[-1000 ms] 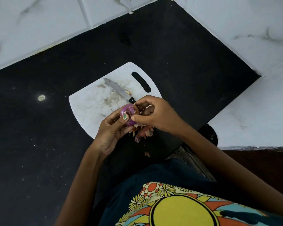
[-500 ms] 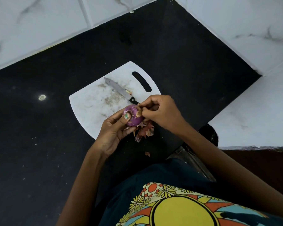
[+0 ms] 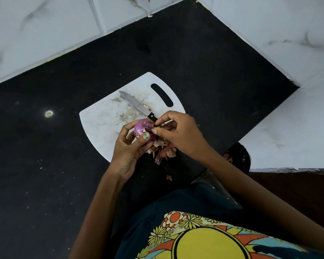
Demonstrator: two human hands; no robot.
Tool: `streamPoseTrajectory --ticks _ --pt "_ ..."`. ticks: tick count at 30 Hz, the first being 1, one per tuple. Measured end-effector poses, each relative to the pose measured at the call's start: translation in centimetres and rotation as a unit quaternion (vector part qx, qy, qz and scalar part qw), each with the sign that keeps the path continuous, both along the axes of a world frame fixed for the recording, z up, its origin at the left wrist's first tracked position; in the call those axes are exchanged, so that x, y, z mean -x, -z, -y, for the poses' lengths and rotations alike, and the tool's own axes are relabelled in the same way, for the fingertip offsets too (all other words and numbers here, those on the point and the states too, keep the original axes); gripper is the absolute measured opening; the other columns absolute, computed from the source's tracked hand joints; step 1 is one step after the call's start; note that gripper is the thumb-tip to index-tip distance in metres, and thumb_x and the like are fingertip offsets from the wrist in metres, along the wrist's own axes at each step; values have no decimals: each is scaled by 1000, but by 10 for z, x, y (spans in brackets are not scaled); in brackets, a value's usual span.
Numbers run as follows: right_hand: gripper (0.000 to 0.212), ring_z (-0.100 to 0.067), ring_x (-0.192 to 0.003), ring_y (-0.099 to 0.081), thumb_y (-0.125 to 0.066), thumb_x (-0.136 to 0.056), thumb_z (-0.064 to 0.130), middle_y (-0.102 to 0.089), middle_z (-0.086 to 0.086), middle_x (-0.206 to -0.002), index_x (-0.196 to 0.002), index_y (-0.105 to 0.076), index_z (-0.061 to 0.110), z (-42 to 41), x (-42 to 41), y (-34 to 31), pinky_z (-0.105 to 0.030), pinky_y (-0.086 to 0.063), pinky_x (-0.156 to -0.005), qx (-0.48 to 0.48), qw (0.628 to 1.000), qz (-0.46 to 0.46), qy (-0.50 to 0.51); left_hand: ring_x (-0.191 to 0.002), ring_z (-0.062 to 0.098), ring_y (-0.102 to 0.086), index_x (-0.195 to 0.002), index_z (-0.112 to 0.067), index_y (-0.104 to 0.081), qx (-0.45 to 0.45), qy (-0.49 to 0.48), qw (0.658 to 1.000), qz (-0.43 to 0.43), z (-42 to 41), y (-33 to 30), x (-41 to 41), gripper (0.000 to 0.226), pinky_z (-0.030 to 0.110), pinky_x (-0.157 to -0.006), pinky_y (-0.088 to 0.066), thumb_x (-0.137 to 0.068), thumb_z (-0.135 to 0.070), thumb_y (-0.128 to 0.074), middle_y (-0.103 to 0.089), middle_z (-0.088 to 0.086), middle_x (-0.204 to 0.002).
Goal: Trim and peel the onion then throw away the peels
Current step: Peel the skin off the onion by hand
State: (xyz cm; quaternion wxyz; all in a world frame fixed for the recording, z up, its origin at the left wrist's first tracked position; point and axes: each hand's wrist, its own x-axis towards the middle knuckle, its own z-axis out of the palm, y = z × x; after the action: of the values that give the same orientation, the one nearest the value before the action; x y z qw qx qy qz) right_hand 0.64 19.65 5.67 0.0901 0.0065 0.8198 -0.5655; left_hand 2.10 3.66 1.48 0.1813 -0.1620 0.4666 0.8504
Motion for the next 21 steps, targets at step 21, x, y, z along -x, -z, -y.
streamPoseTrajectory --ticks 21 --pt "5 -17 -68 -62 -56 -90 9 -59 0 -76 -85 -54 11 -1 8 12 -31 -55 -67 -4 1000 -10 1 -94 15 -70 -117 -14 -64 -35 61 997 12 10 -2 4 82 22 -68 -57 -44 -37 -93 -71 5 -109"
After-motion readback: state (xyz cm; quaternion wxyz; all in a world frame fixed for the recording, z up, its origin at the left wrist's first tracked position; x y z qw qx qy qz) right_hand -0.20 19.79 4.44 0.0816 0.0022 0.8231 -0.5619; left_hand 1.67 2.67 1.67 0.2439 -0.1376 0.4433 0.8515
